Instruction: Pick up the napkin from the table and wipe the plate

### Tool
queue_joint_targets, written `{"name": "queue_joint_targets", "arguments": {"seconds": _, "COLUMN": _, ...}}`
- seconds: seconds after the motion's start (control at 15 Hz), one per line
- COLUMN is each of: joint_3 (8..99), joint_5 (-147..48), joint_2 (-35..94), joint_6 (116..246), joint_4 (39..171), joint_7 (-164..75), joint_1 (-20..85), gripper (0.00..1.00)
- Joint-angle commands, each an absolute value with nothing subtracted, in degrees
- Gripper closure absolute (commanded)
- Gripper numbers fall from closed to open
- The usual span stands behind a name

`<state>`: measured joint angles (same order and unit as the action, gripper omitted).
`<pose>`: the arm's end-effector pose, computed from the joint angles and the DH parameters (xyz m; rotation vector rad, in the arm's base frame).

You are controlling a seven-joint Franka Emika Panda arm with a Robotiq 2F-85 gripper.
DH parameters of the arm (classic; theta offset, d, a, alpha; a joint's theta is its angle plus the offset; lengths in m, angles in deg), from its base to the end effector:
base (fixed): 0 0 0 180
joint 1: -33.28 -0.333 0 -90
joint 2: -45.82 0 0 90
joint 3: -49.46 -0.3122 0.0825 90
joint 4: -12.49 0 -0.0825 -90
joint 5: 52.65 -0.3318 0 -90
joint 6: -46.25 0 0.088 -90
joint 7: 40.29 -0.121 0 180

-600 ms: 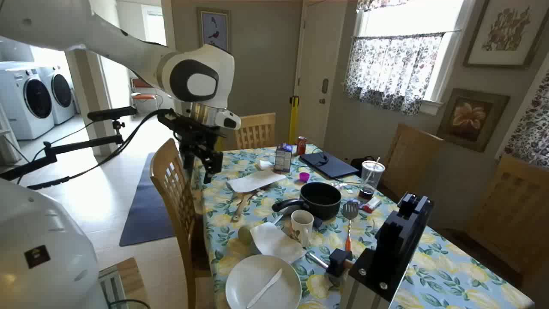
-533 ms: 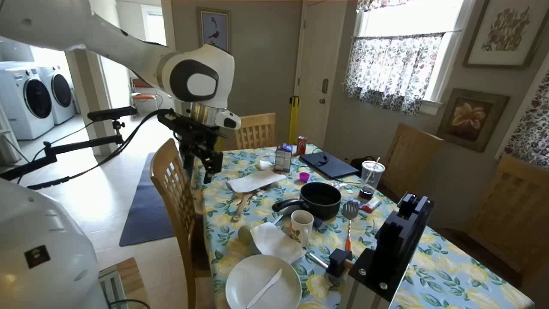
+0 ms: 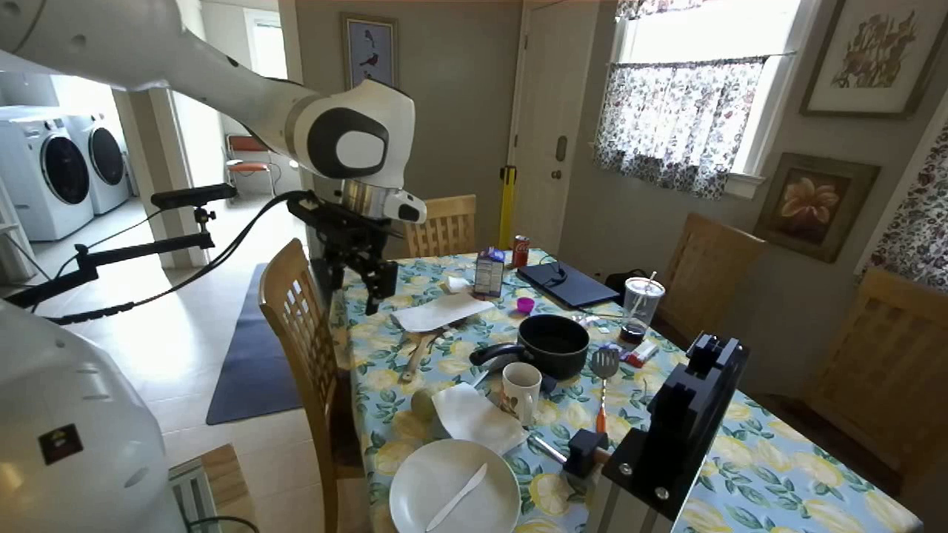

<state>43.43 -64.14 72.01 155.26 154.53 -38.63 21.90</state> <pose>0.3236 0.1211 0.4484 -2.9904 -0.3642 0.2062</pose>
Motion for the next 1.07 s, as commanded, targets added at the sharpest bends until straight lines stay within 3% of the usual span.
{"name": "queue_joint_targets", "arguments": {"seconds": 0.0, "joint_3": 43.2, "joint_5": -61.6, "joint_2": 61.6, "joint_6": 159.4, "joint_4": 148.1, "joint_7": -37.0, "joint_1": 23.8, "gripper": 0.0}}
{"name": "queue_joint_targets", "arguments": {"seconds": 0.6, "joint_3": 43.5, "joint_5": -51.1, "joint_2": 43.7, "joint_6": 176.8, "joint_4": 145.7, "joint_7": -46.1, "joint_1": 27.8, "gripper": 0.0}}
{"name": "queue_joint_targets", "arguments": {"seconds": 1.0, "joint_3": 44.3, "joint_5": -51.9, "joint_2": 41.0, "joint_6": 182.9, "joint_4": 146.7, "joint_7": -47.4, "joint_1": 27.7, "gripper": 0.0}}
